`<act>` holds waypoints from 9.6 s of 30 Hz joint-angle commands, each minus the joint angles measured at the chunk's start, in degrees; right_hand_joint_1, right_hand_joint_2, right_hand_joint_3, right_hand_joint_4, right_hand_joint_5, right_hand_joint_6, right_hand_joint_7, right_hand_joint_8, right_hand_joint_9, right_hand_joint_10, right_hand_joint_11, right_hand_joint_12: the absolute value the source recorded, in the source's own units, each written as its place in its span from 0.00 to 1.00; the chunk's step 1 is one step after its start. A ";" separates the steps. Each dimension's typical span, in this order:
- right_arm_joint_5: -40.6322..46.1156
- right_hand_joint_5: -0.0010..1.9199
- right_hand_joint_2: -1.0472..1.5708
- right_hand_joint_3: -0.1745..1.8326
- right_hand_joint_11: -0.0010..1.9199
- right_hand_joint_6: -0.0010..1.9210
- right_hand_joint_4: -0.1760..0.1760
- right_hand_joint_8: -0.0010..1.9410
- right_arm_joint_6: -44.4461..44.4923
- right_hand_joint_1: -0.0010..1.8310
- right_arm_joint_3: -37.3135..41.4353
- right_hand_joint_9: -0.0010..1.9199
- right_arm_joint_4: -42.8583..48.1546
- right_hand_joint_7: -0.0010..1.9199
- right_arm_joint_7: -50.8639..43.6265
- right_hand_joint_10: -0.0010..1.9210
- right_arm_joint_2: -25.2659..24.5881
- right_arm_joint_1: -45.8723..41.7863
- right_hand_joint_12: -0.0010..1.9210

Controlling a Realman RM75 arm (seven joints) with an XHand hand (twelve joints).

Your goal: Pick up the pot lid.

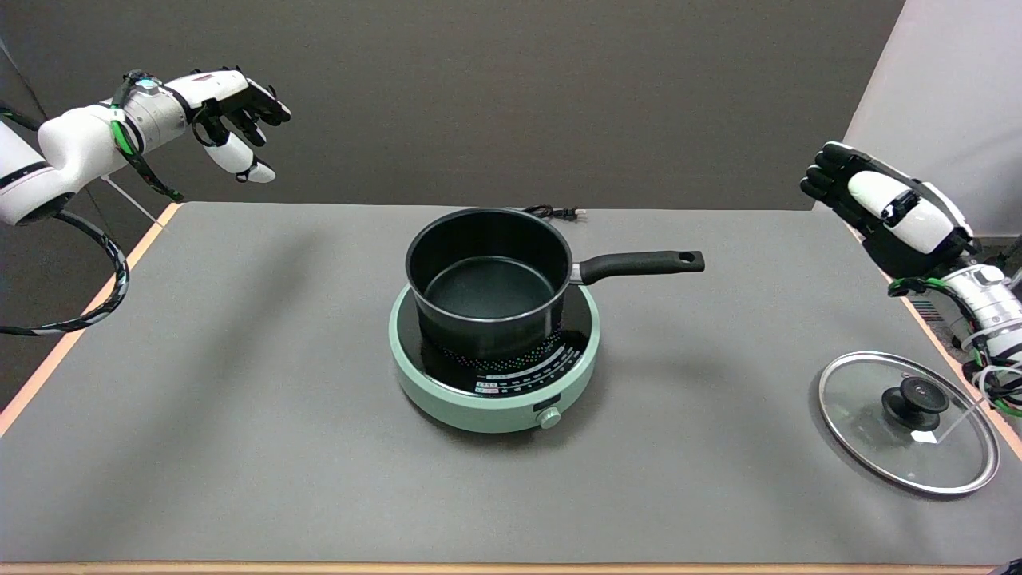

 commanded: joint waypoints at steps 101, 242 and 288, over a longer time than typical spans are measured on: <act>-1.08 0.24 0.60 0.57 0.16 0.10 0.29 0.12 2.69 0.48 20.52 0.26 29.19 0.28 -48.65 0.23 -15.69 -36.74 0.42; -4.60 0.32 0.61 0.58 0.18 0.16 0.54 0.11 -21.89 0.50 11.82 0.29 -15.72 0.32 -68.99 0.22 7.38 -29.60 0.42; -4.04 0.35 0.64 0.58 0.20 0.24 0.54 0.15 -18.70 0.50 6.21 0.34 -17.81 0.39 -68.91 0.30 10.03 -26.67 0.47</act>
